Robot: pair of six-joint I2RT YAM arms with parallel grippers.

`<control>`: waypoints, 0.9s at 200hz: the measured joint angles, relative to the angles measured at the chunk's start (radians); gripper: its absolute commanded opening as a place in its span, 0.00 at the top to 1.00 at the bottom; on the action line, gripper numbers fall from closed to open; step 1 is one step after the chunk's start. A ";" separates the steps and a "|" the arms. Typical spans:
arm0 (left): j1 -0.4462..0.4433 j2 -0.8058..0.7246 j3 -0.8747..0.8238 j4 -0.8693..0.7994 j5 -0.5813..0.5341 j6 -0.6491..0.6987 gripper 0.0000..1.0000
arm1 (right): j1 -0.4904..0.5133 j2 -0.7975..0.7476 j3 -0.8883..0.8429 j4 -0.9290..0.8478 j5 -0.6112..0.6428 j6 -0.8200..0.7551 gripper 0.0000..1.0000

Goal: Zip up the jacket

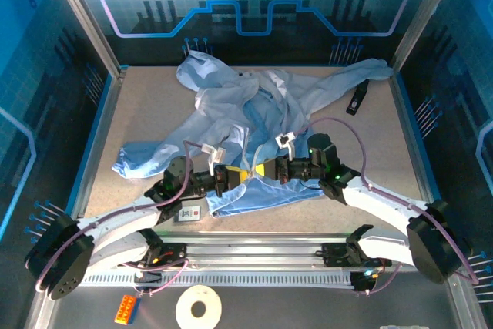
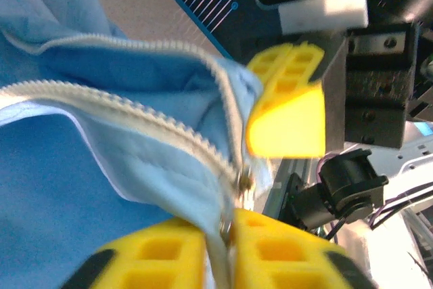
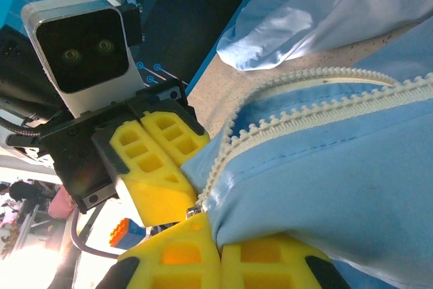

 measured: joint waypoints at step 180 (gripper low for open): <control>-0.141 -0.081 -0.041 -0.010 -0.266 -0.333 0.44 | -0.011 0.053 -0.146 0.333 0.100 0.220 1.00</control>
